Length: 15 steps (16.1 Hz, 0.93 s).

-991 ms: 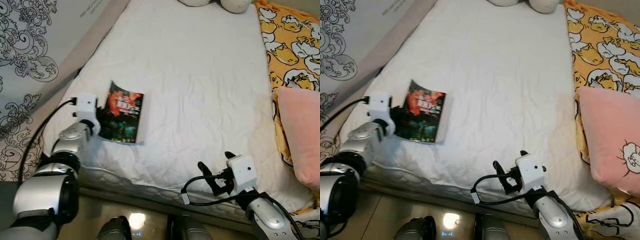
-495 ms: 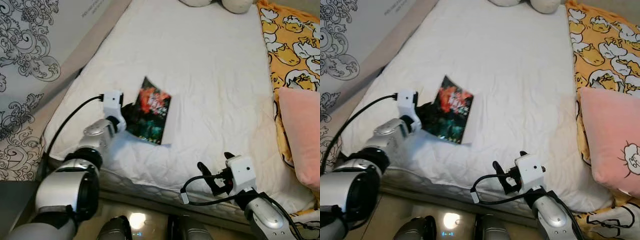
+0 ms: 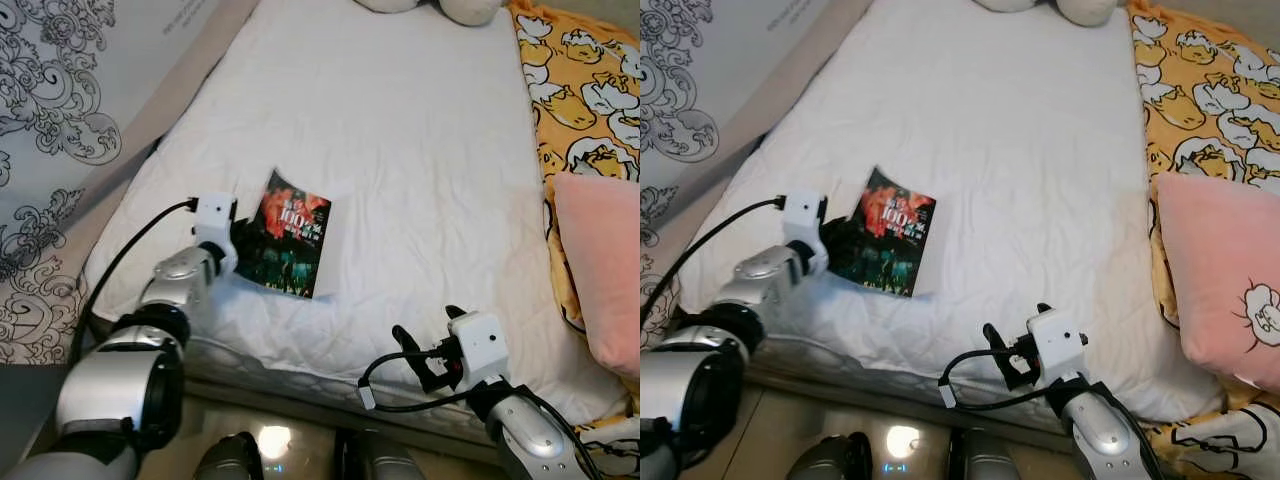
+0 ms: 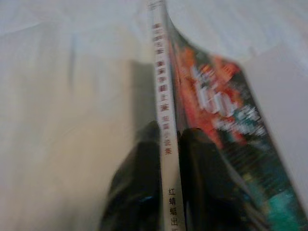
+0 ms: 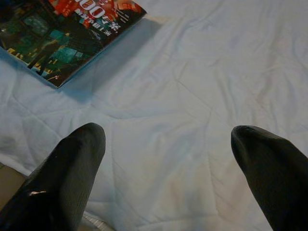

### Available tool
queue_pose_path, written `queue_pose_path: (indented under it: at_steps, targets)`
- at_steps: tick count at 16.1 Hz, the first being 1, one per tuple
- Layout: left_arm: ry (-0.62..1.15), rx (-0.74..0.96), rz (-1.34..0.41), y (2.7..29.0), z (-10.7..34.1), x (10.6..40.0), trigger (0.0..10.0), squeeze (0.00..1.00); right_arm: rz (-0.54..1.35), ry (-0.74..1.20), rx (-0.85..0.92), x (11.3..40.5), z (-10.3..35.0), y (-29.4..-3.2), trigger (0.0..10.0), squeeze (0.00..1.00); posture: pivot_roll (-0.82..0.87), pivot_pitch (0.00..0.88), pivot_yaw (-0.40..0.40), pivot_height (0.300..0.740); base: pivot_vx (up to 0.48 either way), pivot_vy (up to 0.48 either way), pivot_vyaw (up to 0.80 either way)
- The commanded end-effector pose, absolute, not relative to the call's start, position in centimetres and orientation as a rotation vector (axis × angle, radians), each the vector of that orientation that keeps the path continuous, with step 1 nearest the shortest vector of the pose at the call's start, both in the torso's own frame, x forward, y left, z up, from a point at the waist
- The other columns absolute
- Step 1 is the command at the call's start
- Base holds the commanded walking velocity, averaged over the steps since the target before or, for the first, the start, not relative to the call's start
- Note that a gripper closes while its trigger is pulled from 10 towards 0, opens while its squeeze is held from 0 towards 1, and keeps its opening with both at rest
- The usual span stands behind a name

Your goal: Clean up the room

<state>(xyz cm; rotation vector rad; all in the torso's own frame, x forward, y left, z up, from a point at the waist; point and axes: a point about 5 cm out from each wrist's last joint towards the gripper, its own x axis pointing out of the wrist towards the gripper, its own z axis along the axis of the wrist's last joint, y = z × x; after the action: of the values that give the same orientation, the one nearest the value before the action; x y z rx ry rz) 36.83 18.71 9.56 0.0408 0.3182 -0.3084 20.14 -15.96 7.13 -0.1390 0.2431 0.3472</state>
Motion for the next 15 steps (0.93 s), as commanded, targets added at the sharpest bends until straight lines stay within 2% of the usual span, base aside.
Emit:
queue_pose_path:
  at_steps: [1,9,11,13,14,15]
  targets:
    - [0.354,0.087,-0.307,18.8,8.9,36.5,10.0,1.00,0.341,0.264,-0.150,20.0,6.8,-16.3,10.0,0.00,-0.19,0.164,-0.082,0.740,0.000,0.000,0.00]
    - [0.182,0.262,-0.264,20.1,12.7,38.0,10.0,1.00,0.342,0.266,-0.153,20.0,6.6,-16.3,10.0,0.00,-0.18,0.154,-0.069,0.740,0.000,0.000,0.00]
    - [0.093,0.214,-0.286,20.0,13.7,38.1,10.0,1.00,0.324,0.250,-0.152,20.3,6.8,-16.3,10.0,0.00,-0.18,0.141,-0.058,0.740,0.000,0.000,0.00]
    - [0.011,0.093,-0.288,19.3,13.9,37.9,10.0,1.00,0.257,0.224,-0.162,21.2,7.2,-16.7,10.0,0.00,-0.16,0.131,-0.055,0.740,0.000,0.000,0.00]
    - [-0.051,-0.045,-0.277,18.0,13.6,37.2,10.0,0.00,0.231,0.194,-0.152,22.3,7.9,-16.5,10.0,0.00,-0.14,0.110,-0.051,0.740,0.000,0.000,0.00]
    - [-0.101,-0.190,-0.211,16.3,13.0,36.1,10.0,0.00,0.187,0.133,-0.132,23.8,9.1,-16.3,10.0,0.00,-0.12,0.091,-0.050,0.740,0.000,0.000,0.00]
